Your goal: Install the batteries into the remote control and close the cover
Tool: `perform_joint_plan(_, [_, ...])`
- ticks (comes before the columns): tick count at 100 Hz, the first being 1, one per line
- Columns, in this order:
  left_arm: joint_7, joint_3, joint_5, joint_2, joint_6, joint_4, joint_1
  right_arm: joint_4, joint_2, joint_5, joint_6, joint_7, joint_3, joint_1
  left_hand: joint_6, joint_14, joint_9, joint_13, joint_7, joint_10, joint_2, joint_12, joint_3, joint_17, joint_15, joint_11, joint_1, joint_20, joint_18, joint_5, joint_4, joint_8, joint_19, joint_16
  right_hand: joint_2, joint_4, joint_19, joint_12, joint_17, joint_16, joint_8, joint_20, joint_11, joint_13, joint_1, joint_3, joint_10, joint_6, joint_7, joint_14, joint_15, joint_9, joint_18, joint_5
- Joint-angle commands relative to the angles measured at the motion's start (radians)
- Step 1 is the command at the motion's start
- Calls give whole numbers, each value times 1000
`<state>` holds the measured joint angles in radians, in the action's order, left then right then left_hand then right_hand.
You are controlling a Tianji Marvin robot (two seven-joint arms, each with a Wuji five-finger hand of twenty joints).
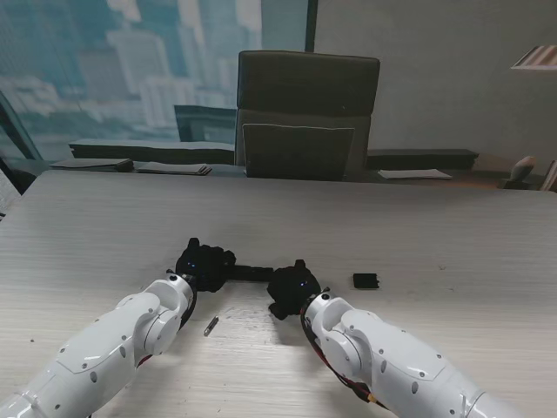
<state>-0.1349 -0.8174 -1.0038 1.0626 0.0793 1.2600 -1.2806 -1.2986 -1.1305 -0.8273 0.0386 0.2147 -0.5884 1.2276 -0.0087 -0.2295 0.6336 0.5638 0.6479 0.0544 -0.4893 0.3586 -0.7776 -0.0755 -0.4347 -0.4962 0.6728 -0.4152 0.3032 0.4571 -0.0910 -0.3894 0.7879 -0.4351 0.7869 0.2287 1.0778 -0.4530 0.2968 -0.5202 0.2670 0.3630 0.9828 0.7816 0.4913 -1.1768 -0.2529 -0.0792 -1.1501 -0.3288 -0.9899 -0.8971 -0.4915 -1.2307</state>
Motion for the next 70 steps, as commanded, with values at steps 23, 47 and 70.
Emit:
perform_joint_plan(23, [30,2,3,-2,3,-6,-15,-19,-7,24,3,-31,-23,39,-9,3,79,15,103,-12,48,52,13,1,-15,-82,32,-2,6,76,-8,-10,24,-9,-115,-116,20,11,-5,29,250,-17,-9,19,-149,67,-12,-45,161,9,51,-5,-37,-75])
perform_joint_plan(47, [36,1,3,-3,4,-3,-16,-57,16,-45,-51,-15,-88,70,-9,3,80,16,103,-12,49,51,16,1,-15,-82,33,-2,6,77,-8,-9,24,-9,-100,-103,10,7,-28,33,260,-13,-31,-39,-182,112,-18,27,248,34,77,90,-21,155])
perform_joint_plan(70, [41,1,5,-3,3,-1,-14,-72,35,-88,-190,-5,-161,88,-2,2,79,15,102,-11,52,51,18,1,-14,-81,33,-2,6,76,-7,-8,24,-9,-60,-90,4,-2,-33,39,212,8,-42,-88,-175,65,11,124,272,82,120,181,15,434])
